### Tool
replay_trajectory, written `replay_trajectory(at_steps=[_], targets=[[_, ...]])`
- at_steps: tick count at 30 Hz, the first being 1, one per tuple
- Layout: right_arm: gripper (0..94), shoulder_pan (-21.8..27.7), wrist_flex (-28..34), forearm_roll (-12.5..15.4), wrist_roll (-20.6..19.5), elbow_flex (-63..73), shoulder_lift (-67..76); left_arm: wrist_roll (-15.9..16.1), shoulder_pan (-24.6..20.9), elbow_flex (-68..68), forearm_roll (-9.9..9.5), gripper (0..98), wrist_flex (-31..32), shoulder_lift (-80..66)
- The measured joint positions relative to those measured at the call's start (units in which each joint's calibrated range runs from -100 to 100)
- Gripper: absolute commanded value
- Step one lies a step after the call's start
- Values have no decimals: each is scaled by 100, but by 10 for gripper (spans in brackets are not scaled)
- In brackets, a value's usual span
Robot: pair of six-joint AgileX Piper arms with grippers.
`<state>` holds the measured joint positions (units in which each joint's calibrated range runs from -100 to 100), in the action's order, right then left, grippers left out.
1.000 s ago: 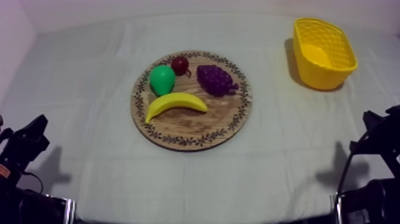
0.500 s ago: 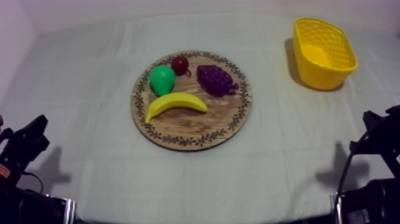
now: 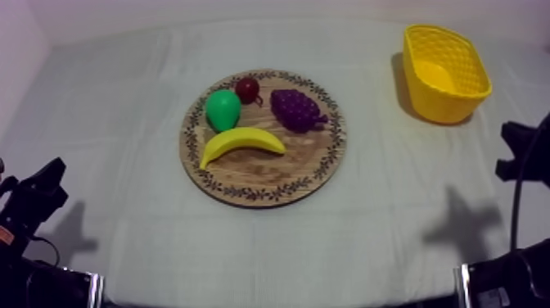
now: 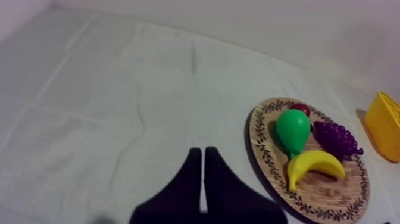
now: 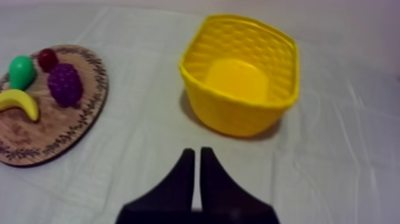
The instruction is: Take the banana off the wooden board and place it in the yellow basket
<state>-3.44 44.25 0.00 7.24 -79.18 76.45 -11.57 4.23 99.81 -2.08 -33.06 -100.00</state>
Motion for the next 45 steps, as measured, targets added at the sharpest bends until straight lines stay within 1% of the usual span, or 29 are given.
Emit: replay_trajectory(at_steps=[5,9,14,17,19,23,29,34,37,39,42,45], targets=[[27,-223,455,419,370,1247,-1136,0,0,0,0,1,0,0],[29,-347,843,858,748,2311,-1992,0,0,0,0,1,-1,0],[28,-459,1537,1381,1290,3545,-3019,0,0,0,0,1,-1,0],[26,-563,1887,1577,1540,4195,-3598,0,0,0,0,1,-1,0],[26,-635,1984,1679,1678,4582,-3885,0,0,0,0,1,-1,0],[21,-888,1992,1682,1875,5068,-4365,0,0,0,0,1,-1,0],[24,-1405,2052,1556,1904,5306,-5043,0,0,0,0,1,-1,0],[33,-1796,2088,1590,2066,5356,-5597,0,0,0,0,1,-1,0],[61,-1991,2053,1614,2167,5370,-5942,0,0,0,0,1,-1,0],[133,-2116,2023,1615,2186,5441,-6161,0,0,0,0,1,-1,0],[296,-2267,1997,1602,2183,5576,-6465,0,0,0,0,1,7,0],[436,-2381,1985,1610,2260,5656,-6739,0,0,0,0,1,7,0]])
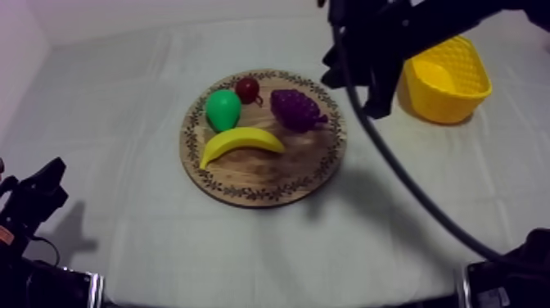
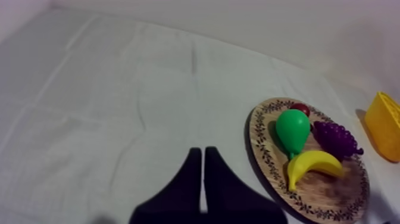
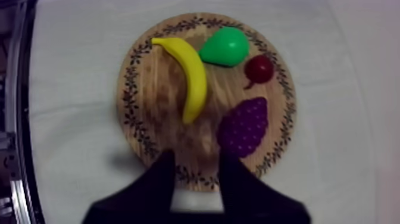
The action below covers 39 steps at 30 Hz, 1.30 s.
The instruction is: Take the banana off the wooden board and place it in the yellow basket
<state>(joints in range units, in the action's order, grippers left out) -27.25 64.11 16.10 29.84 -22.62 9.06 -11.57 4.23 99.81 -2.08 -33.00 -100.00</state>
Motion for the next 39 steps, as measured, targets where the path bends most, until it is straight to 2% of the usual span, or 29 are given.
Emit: replay_trajectory(at_steps=[3,7,19,34,39], targets=[[538,-84,-25,4,43,113,-272,0,0,0,0,1,-6,0],[577,-191,-50,74,132,323,-629,0,0,0,0,1,-6,0],[565,-526,-555,177,271,1002,-2020,0,0,0,0,1,-6,0],[545,-564,-998,215,327,2197,-4178,0,0,0,0,1,-8,0],[509,-541,-1056,191,296,2524,-4703,0,0,0,0,1,-8,0]])
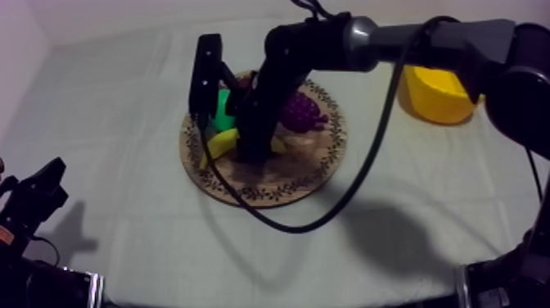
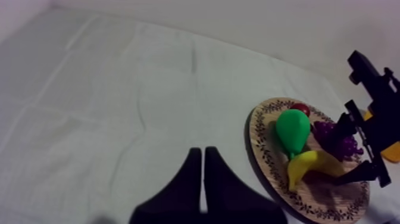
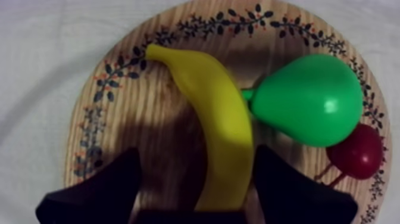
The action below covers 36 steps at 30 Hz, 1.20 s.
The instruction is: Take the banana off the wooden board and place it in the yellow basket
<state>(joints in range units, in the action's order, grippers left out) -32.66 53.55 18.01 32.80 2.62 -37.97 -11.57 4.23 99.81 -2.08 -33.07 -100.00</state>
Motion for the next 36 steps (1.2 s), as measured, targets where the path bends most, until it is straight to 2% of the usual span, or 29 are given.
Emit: replay_trajectory(at_steps=[6,11,15,25,29,36], targets=[[408,64,-16,-18,24,141,-354,0,0,0,0,1,0,0],[209,100,-13,-11,88,206,-481,0,0,0,0,1,0,0],[125,95,17,21,124,167,-436,0,0,0,0,1,0,0],[86,201,470,99,153,-501,595,0,0,0,0,1,0,0],[91,426,780,152,135,-803,1499,0,0,0,0,1,0,0],[91,1045,1076,232,-159,-866,3035,0,0,0,0,1,0,0]])
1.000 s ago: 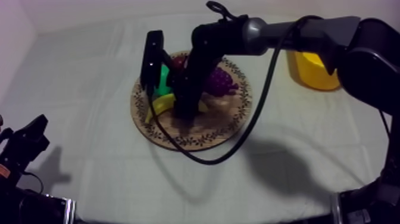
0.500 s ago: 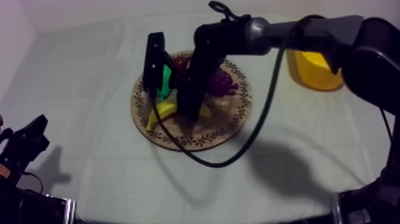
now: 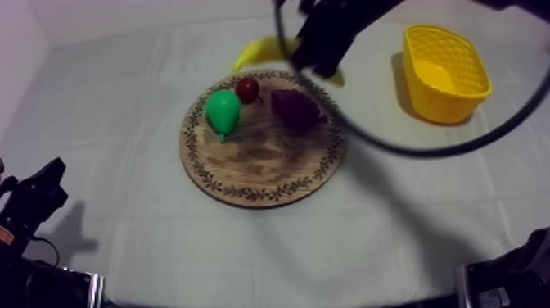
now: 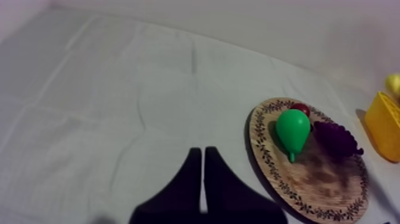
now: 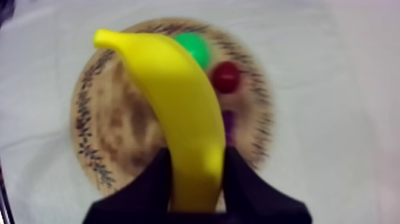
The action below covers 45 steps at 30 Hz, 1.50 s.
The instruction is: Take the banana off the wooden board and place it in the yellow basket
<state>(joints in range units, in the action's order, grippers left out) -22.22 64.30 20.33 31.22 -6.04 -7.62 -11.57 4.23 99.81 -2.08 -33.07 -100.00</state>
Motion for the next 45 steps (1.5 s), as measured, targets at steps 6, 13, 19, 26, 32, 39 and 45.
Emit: replay_trajectory(at_steps=[6,13,19,26,32,39,45], targets=[[88,694,156,13,-122,212,860,0,0,0,0,1,0,0],[115,1614,91,-143,-349,378,704,0,0,0,0,1,0,0],[122,2277,-50,-276,-613,419,232,0,0,0,0,1,0,0],[151,2639,-394,-390,-582,124,-217,0,0,0,0,1,0,0],[294,2707,-750,-422,-591,-231,-492,0,0,0,0,1,0,0],[529,2792,-907,-463,-668,-362,-635,0,0,0,0,1,0,0],[548,2878,-783,-468,-692,-534,-310,0,0,0,0,1,0,0]])
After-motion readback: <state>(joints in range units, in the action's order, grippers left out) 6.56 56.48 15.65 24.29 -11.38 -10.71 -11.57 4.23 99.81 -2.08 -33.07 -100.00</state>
